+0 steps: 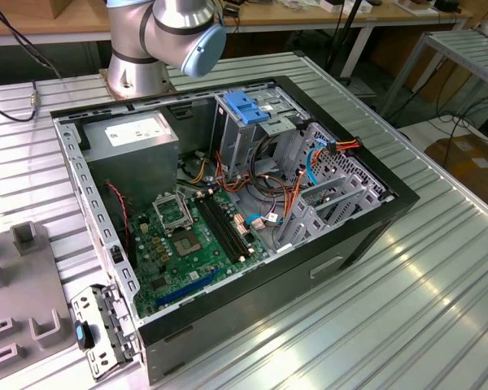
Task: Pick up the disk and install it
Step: 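Pick up the disk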
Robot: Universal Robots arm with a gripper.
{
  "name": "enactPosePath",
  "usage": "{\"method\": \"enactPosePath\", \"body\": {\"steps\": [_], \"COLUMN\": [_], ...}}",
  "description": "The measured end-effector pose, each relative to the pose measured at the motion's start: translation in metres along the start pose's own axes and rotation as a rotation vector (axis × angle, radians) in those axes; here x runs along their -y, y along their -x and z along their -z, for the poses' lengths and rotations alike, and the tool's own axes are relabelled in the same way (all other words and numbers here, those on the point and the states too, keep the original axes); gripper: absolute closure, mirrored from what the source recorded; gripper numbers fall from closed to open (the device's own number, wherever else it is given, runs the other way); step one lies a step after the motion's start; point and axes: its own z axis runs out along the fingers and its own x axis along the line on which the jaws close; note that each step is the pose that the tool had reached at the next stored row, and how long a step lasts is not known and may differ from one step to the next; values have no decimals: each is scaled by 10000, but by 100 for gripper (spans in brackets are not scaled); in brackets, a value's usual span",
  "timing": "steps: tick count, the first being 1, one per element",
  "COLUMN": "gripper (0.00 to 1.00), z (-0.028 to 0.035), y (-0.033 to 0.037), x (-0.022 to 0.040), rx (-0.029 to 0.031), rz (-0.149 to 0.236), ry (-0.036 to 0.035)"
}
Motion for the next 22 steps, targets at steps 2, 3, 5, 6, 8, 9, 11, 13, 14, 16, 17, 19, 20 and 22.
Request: {"method": "enactPosePath", "body": {"steps": [2, 3, 5, 6, 8, 9, 11, 13, 14, 16, 17, 19, 20, 22], "gripper": [40, 40, 40, 40, 40, 40, 40, 40, 40, 40, 40, 40, 40, 40], "z": [-18, -28, -47, -57, -72, -78, -92, -107, -113, -138, -187, -281, -297, -336], "y": [0, -1, -1, -1, -1, -1, -2, -2, -2, 1, 30, 53, 53, 52], "x": [1, 1, 1, 1, 2, 2, 2, 3, 3, -1, -41, -72, -73, -71], "rx": [-19, -26, -42, -50, -62, -67, -80, -91, -97, -115, -130, -163, -173, -199], "rz": [393, 577, 980, 1225, 1627, 1797, 2183, 2570, 2750, 3352, 3872, 4938, 5302, 6162], "ry": [-5, -4, -1, 1, 7, 9, 15, 21, 24, 33, 41, 56, 61, 74]}}
